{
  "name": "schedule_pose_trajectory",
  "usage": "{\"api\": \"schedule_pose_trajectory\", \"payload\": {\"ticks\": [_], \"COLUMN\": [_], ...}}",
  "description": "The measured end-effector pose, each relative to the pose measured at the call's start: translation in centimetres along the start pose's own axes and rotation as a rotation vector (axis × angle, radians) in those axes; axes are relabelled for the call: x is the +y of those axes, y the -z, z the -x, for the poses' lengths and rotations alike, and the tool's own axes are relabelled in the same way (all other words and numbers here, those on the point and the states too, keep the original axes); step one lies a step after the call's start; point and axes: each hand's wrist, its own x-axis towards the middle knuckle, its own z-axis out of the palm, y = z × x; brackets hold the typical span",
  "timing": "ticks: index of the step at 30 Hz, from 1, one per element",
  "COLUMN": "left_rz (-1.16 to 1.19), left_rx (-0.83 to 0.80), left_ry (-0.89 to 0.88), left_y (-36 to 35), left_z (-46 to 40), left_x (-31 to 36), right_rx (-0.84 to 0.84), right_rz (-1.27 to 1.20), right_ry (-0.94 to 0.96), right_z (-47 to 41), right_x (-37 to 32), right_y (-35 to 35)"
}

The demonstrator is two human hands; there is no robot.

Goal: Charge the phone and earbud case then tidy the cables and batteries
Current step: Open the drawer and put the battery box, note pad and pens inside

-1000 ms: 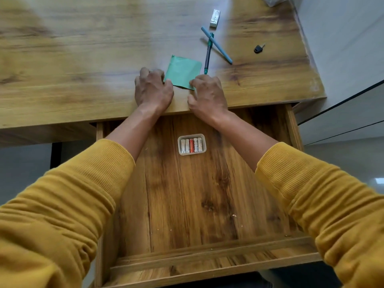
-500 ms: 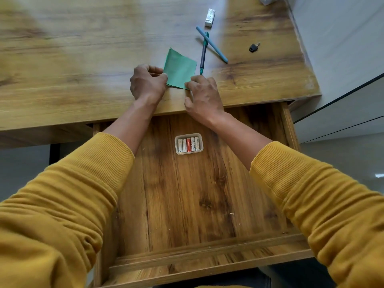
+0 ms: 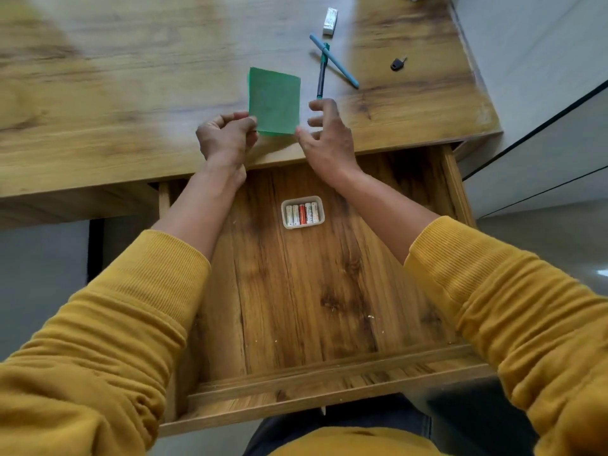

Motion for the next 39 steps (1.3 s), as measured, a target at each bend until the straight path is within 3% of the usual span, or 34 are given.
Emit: {"api": "schedule_pose_trajectory", "payload": {"ticks": [3,5,10,15,22,26,30,39], "left_rz": [0.082,0.141,0.219,0.142,-0.041,-0.208,-0.374,-0.530], "left_rx": [-0.050,-0.085,-0.163,-0.217,-0.215,-0.402,-0.468,-0.358], "left_ry": [0.035,0.067,0.116,0.202,0.094,0.032,0.032,0.169], "left_y": [1.7,2.8,4.5,6.3,5.9,5.0,3.5,-0.7], "left_z": [1.8,3.2,7.1,9.9,11.3,12.4,13.1,13.2], "left_x": [-1.1,-2.0,-4.7,-8.1,-9.7,-9.6,-11.4,-16.8], "right_rx": [0.052,0.055,-0.032,-0.080,-0.267,-0.328,-0.272,-0.050], "right_rz": [-0.318,-0.393,-0.426,-0.554,-0.455,-0.322,-0.229,-0.109], "right_ry": [-0.216,-0.301,-0.345,-0.316,-0.353,-0.333,-0.333,-0.533], "right_z": [1.0,1.5,3.8,6.4,9.9,10.8,11.3,11.3], "right_x": [-0.2,-0.1,0.9,2.8,5.4,7.5,9.1,15.5], "right_y": [0.4,0.7,0.7,2.1,5.4,6.5,7.1,7.6]}}
